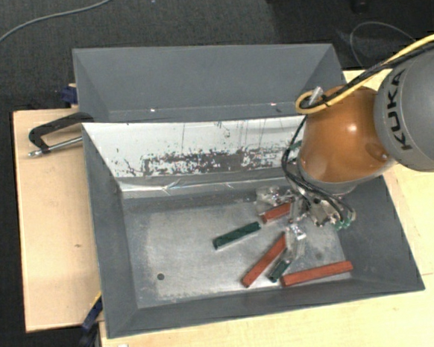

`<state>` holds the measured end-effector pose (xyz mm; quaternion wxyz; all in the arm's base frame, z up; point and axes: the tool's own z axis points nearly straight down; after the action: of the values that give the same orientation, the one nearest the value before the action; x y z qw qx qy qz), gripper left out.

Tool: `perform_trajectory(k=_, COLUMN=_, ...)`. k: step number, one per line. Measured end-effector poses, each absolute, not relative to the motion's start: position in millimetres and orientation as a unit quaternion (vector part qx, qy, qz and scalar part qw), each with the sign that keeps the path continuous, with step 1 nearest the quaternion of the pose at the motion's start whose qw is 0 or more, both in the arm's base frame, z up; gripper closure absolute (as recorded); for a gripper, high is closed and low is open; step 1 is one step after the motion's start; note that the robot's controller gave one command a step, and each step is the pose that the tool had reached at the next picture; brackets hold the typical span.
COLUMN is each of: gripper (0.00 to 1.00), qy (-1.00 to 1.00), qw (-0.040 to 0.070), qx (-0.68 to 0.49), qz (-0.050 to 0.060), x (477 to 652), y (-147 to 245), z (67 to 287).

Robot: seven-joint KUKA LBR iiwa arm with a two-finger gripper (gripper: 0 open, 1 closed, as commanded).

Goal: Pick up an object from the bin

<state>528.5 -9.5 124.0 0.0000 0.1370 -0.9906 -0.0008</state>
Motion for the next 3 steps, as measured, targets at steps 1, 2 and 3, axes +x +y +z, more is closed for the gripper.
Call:
perform_trajectory(k=1, gripper=0.00, qy=-0.988, qw=-0.001, qx=0.152, qz=-0.002, x=550.6, y=64, z=68)
perform_trajectory(k=2, gripper=0.00, qy=-0.981, qw=-0.007, qx=0.193, qz=-0.002, x=561.3, y=105, z=137)
perform_trajectory(k=3, gripper=0.00, qy=-0.981, qw=0.003, qx=0.193, qz=0.001, x=555.5, y=38, z=70)
